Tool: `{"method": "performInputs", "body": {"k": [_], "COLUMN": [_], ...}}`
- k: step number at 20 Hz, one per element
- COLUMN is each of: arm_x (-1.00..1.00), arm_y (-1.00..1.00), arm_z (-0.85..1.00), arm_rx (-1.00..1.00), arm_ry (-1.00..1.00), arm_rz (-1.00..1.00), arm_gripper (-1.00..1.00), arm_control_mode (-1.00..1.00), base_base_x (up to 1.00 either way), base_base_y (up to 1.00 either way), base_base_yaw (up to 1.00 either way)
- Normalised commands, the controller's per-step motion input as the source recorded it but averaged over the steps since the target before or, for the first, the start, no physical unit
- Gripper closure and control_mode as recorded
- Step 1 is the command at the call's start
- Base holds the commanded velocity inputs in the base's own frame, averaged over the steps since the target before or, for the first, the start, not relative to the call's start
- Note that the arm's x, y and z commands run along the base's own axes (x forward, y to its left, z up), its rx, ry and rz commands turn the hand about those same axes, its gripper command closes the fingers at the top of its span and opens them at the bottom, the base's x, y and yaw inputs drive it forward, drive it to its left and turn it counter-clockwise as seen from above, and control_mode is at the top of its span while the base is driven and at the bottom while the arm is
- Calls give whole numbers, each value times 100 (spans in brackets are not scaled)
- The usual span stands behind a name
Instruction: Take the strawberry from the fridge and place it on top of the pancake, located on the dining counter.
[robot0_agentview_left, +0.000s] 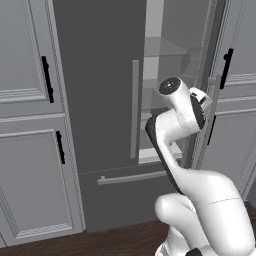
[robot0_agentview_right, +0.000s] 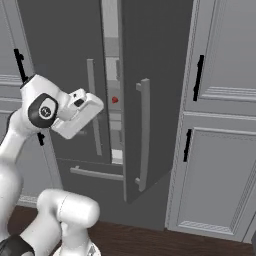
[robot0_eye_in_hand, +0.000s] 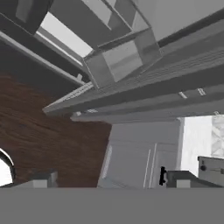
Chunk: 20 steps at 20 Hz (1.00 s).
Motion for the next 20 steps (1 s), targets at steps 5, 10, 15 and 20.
{"method": "performInputs", "body": {"k": [5,10,15,20], "arm_x": [45,35,35,62], "arm_y": [24,-59,-60,-56], "arm_z": [-15,0,-22,0], "arm_rx": [-62,-30,-1,-2], "arm_ry": [68,52,0,9], "arm_rz": [33,16,-1,0], "arm_gripper": [-100,-100,-100,-100], "arm_control_mode": [-100,-100,-100,-100], "base_base_x": [0,0,0,0], "base_base_y": [0,0,0,0], "base_base_yaw": [0,0,0,0]}}
